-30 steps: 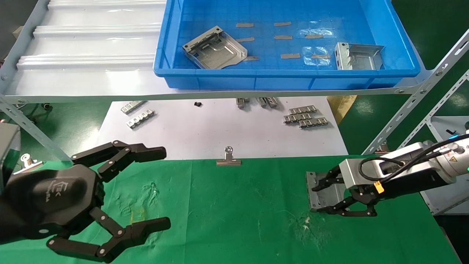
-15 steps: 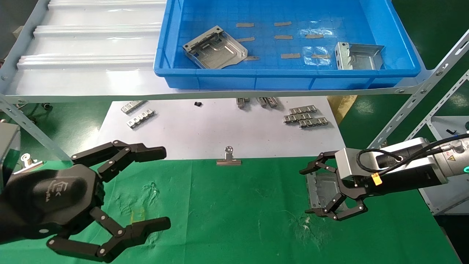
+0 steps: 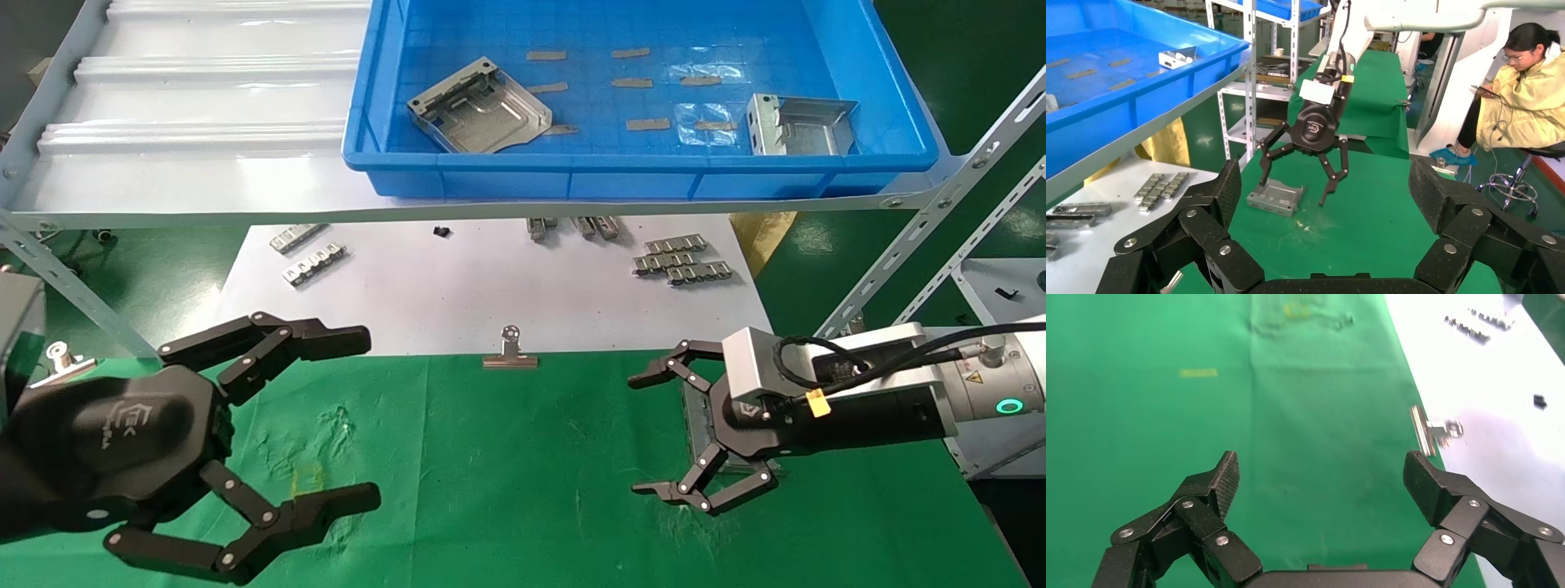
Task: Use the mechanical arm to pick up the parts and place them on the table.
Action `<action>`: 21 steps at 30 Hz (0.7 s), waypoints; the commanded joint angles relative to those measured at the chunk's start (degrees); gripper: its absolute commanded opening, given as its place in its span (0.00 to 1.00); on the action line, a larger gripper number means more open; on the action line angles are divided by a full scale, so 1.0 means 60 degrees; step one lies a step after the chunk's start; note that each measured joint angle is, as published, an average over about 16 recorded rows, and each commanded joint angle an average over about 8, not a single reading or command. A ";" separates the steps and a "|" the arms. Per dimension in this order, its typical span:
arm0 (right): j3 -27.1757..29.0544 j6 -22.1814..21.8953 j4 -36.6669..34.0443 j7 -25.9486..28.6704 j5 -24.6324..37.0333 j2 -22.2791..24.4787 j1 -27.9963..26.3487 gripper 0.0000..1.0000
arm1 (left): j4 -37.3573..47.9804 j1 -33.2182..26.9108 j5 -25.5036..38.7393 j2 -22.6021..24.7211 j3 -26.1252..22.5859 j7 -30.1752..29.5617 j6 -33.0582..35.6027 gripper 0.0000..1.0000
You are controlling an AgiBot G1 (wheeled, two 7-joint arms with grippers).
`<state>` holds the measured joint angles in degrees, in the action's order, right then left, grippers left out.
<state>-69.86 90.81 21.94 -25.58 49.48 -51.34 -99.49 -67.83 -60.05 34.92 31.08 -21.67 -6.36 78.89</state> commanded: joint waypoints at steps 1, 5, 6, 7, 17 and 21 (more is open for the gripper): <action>0.0369 -0.0035 0.0354 0.0249 -0.0052 0.0112 0.0260 1.00 | 0.0000 0.0000 0.0000 0.0000 0.0000 0.0000 0.0000 1.00; 0.1090 -0.0104 0.1046 0.0736 -0.0154 0.0331 0.0768 1.00 | 0.0000 0.0000 0.0000 0.0000 0.0000 0.0000 0.0000 1.00; 0.1268 -0.0120 0.1217 0.0856 -0.0179 0.0385 0.0894 1.00 | 0.0000 0.0000 0.0000 0.0000 0.0000 0.0000 0.0000 1.00; 0.1445 -0.0137 0.1386 0.0975 -0.0204 0.0438 0.1018 1.00 | 0.0000 0.0000 0.0000 0.0000 0.0000 0.0000 0.0000 1.00; 0.3259 -0.0309 0.3126 0.2199 -0.0461 0.0988 0.2296 1.00 | 0.0000 0.0000 0.0000 0.0000 0.0000 0.0000 0.0000 1.00; 0.3982 -0.0378 0.3820 0.2687 -0.0563 0.1207 0.2805 1.00 | 0.0000 0.0000 0.0000 0.0000 0.0000 0.0000 0.0000 1.00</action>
<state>-45.94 88.53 44.89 -9.43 46.09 -44.09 -82.64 -67.83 -60.05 34.92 31.08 -21.67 -6.36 78.89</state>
